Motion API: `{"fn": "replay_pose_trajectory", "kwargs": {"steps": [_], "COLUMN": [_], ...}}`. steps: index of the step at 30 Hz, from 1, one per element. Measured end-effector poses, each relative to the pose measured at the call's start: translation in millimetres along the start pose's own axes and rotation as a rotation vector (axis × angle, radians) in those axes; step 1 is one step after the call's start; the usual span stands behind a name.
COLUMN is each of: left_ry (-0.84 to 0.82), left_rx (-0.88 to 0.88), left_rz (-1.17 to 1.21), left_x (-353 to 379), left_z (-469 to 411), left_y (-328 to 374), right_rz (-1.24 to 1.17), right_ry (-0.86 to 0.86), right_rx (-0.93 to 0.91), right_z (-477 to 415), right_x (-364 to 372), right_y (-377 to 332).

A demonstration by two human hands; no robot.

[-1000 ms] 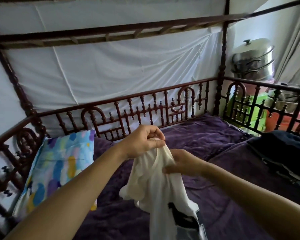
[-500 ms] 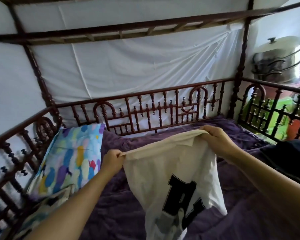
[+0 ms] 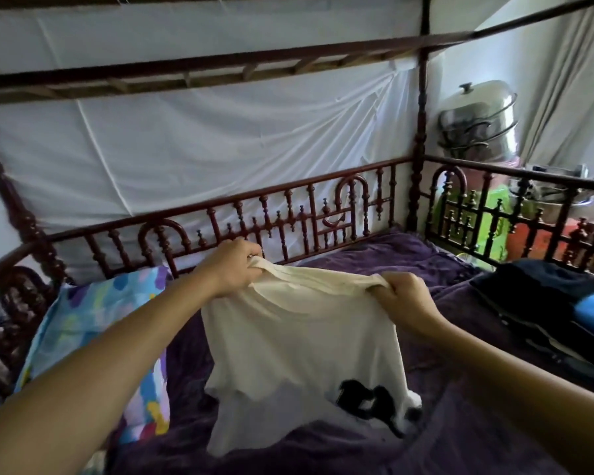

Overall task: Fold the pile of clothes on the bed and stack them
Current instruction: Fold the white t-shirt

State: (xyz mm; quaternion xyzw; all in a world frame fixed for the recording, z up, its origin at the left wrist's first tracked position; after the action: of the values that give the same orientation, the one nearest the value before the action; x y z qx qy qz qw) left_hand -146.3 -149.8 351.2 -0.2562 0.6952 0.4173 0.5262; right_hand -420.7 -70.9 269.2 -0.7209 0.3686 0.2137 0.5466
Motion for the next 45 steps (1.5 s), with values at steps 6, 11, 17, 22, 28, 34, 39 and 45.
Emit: {"fn": "replay_pose_trajectory", "kwargs": {"steps": [6,11,17,22,28,34,39,45], "left_ry": [0.208,0.346,0.291,0.247,0.295,0.025,-0.181,-0.189], "left_rx": [0.034,0.046,-0.099,-0.116,-0.039,0.214,0.139,-0.228], "left_rz": [0.149,0.406,0.704,0.631,0.799,-0.362,-0.610,-0.213], "left_x": [-19,-27,5,25,30,35,79,127], "left_z": [-7,-14,-13,-17,-24,-25,-70,-134], "left_y": [-41,-71,-127,-142,-126,-125,-135,-187], "right_rz": [0.090,0.392,0.489,0.069,-0.037,0.222,0.273,0.160], "right_ry": [0.067,-0.034,-0.033,-0.055,-0.103,-0.246,-0.280,-0.264], "right_rx": [-0.181,0.030,0.047,-0.153,-0.176,-0.103,-0.168,0.073], "right_z": [-12,-35,-53,-45,-36,2,36,69], "right_x": [4,37,18,3,10,8,53,77], "right_y": [-48,-66,-67,-83,-81,-29,0,79]}}
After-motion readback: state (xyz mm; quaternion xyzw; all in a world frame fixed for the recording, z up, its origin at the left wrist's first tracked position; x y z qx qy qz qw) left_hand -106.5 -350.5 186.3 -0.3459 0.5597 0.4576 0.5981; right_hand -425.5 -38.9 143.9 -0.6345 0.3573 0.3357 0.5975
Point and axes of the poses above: each hand's wrist, its own z-axis away from the middle knuckle, its own x-axis out of the palm, y = z × x, the point moved 6 cm from there along -z, towards the middle knuckle, and after that the axes turned 11 degrees about -y, right-handed, at the moved point
